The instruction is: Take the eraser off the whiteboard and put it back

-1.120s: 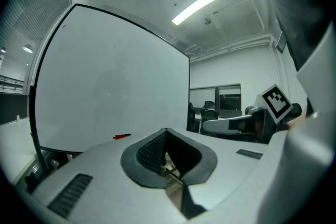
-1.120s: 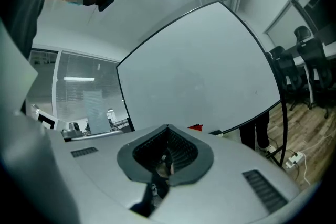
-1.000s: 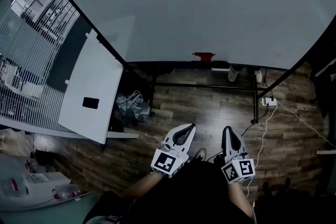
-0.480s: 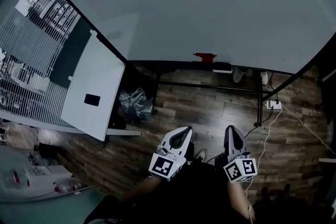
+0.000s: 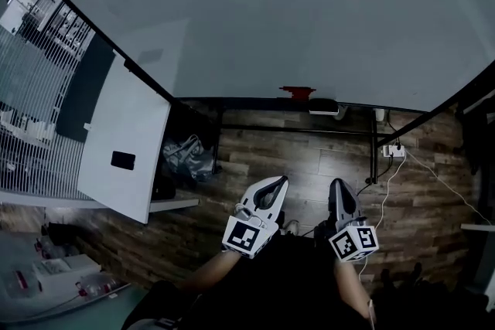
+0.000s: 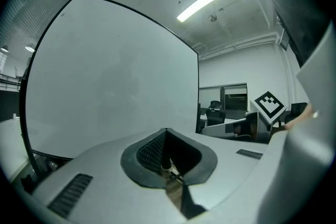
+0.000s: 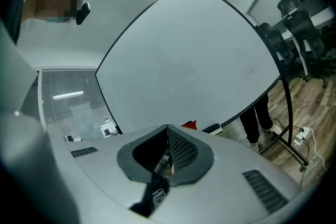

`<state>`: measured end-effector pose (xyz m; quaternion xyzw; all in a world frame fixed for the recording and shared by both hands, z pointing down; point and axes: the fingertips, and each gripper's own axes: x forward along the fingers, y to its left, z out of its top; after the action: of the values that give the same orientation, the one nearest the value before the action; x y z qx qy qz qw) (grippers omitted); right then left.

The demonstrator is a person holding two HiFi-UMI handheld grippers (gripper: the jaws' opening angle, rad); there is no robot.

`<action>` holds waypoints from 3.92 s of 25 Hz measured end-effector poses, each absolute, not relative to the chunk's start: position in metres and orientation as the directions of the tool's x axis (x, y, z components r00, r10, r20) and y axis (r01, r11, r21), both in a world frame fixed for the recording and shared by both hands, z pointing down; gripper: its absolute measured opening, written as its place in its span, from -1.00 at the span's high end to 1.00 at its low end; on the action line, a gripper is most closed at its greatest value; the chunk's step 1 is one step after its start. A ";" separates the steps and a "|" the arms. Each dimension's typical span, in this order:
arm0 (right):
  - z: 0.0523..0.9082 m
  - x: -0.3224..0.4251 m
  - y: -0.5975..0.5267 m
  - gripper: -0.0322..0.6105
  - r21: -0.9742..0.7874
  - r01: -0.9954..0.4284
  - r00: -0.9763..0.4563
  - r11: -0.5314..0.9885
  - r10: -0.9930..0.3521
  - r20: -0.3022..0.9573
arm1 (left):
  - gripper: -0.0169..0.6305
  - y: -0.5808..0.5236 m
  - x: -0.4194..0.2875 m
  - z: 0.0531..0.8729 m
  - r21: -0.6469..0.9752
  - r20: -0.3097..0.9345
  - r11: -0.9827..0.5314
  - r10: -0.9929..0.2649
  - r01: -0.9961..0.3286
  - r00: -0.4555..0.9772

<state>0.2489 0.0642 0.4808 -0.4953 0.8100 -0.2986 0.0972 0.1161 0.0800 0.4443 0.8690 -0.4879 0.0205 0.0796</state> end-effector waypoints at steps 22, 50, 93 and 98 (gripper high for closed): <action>0.524 0.209 -0.022 0.85 -0.732 -0.666 -0.421 0.142 -0.882 0.212 | 0.95 0.021 0.071 0.448 0.171 0.042 -0.574 -0.808 -0.801 0.588; 0.655 0.224 -0.146 0.39 -0.926 -0.358 -0.480 -0.123 -0.826 0.296 | 0.95 -0.084 0.108 0.465 0.106 0.120 -0.598 -0.786 -0.795 0.607; 0.692 0.225 -0.166 0.40 -0.914 -0.280 -0.419 -0.293 -0.819 0.391 | 0.95 -0.096 0.094 0.476 0.116 0.178 -0.579 -0.787 -0.807 0.591; 0.682 0.221 -0.167 0.40 -0.918 -0.303 -0.423 -0.256 -0.827 0.370 | 0.95 -0.093 0.086 0.473 0.120 0.159 -0.570 -0.797 -0.813 0.583</action>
<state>0.2206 -0.1668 0.6824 -0.4939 0.5719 -0.6198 0.2114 0.0864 -0.0933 0.4728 0.8850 -0.4548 0.0434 0.0901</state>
